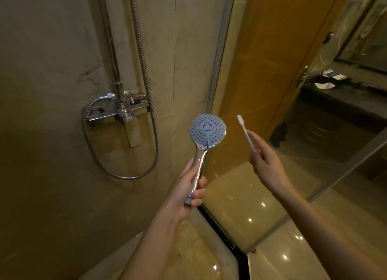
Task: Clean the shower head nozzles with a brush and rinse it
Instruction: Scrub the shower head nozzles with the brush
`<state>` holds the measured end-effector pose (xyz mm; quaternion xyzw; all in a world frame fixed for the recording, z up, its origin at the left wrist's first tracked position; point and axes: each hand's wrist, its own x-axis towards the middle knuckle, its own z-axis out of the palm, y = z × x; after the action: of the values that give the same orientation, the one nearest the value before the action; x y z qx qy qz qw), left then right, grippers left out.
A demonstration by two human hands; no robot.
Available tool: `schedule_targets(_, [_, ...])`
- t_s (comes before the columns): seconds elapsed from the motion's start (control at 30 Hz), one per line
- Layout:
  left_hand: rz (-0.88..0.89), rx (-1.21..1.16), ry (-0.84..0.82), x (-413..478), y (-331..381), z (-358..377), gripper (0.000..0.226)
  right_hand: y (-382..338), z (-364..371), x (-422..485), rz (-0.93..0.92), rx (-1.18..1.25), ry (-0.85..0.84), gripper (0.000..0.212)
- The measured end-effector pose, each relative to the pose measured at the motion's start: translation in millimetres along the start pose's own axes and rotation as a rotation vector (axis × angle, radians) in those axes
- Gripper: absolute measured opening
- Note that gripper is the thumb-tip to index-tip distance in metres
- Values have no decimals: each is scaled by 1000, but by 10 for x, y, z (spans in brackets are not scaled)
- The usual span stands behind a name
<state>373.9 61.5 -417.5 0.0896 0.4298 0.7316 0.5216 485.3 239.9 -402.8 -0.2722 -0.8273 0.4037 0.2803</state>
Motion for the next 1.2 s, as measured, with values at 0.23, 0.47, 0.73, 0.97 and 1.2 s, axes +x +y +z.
schedule_targets(0.23, [21,79,44,21,-187,-79,38,130,236,-33,-61,-378,-275,47])
schedule_targets(0.47, [76,208,128,-69,-300,-219,47,-49,429,-161,-59,-435,-418,37])
schedule_targets(0.73, [128,257,174,-115,-261,-262,53,-167,479,-40,-69,-587,-356,31])
schedule_targets(0.97, [159,304,227,-129,-264,-345,53,-134,545,28,-31,-621,-358,28])
schedule_targets(1.2, [206,354,266,-109,-225,-368,58,-227,602,-1,-47,-703,-373,30])
